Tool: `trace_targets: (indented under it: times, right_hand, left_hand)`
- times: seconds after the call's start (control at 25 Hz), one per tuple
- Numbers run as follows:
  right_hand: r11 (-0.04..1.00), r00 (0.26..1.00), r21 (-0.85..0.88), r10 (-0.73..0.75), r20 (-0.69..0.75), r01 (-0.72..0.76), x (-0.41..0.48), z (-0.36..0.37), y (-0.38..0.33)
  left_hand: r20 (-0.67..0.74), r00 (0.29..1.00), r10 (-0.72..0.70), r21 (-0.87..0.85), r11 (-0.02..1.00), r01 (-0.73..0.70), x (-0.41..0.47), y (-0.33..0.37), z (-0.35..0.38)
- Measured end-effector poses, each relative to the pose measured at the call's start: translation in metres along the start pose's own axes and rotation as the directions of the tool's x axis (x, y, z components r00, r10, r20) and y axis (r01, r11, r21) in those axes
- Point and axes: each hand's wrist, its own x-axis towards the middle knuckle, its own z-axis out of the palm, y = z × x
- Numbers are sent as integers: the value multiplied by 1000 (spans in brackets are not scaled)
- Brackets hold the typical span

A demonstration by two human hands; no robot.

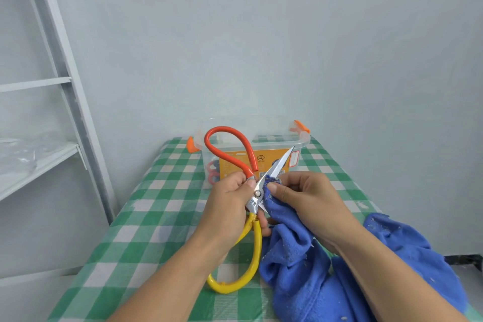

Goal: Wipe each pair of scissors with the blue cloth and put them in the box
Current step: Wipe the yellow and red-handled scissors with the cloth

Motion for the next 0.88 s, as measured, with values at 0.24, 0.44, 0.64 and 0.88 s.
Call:
trace_targets:
  times: [0.24, 0.44, 0.64, 0.88]
  right_hand:
    - [998, 991, -59, 22, -132, -30, 2, 5, 5]
    - [998, 977, 35, 66, -200, -60, 5, 4, 0]
    - [994, 989, 106, 56, -138, -42, 3, -1, -2]
    - [975, 987, 223, 50, -153, -15, 4, -11, -7]
  left_hand:
    - [-42, 998, 42, 42, 998, -41, 1, -5, 2]
    - [-35, 999, 39, 49, 998, -37, 2, -6, 5]
    - [-20, 1000, 1, -25, 1000, -1, -1, 0, 5]
    - [-22, 999, -33, -89, 996, 31, 1, 1, 1]
